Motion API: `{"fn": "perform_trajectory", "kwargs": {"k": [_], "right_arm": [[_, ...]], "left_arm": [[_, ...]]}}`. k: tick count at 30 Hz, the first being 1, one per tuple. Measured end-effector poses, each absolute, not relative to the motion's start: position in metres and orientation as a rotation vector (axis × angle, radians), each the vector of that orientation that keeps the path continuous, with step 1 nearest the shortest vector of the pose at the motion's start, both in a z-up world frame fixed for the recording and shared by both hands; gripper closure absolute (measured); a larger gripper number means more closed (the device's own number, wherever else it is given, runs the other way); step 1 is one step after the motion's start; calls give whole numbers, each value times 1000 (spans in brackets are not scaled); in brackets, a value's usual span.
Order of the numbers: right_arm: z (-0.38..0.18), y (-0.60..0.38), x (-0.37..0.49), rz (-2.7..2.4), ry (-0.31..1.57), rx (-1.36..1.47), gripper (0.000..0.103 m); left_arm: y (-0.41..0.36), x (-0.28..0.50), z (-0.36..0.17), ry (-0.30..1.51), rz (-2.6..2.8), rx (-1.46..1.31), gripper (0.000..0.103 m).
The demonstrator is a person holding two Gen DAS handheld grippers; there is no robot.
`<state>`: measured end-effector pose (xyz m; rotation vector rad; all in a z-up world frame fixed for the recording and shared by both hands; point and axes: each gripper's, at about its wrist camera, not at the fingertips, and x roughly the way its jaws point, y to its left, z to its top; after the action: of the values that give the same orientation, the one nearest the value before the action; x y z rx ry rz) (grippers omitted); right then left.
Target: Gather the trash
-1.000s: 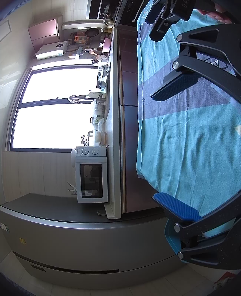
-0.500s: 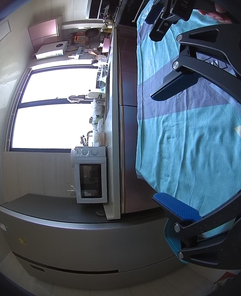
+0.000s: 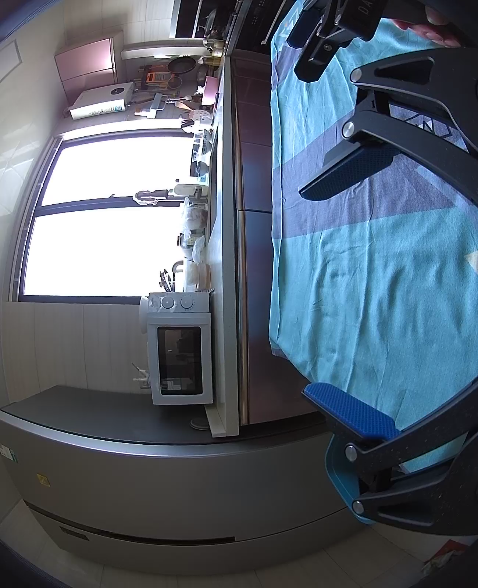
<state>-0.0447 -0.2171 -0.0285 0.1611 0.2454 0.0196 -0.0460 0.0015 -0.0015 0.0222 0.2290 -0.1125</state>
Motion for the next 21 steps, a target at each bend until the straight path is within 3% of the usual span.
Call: {"fn": "perform_trajectory", "kwargs": {"k": [21], "right_arm": [[-29,-219,-44,23,252,171,7]], "left_arm": [[-1,-42,-6,238,-119,19,6]]}}
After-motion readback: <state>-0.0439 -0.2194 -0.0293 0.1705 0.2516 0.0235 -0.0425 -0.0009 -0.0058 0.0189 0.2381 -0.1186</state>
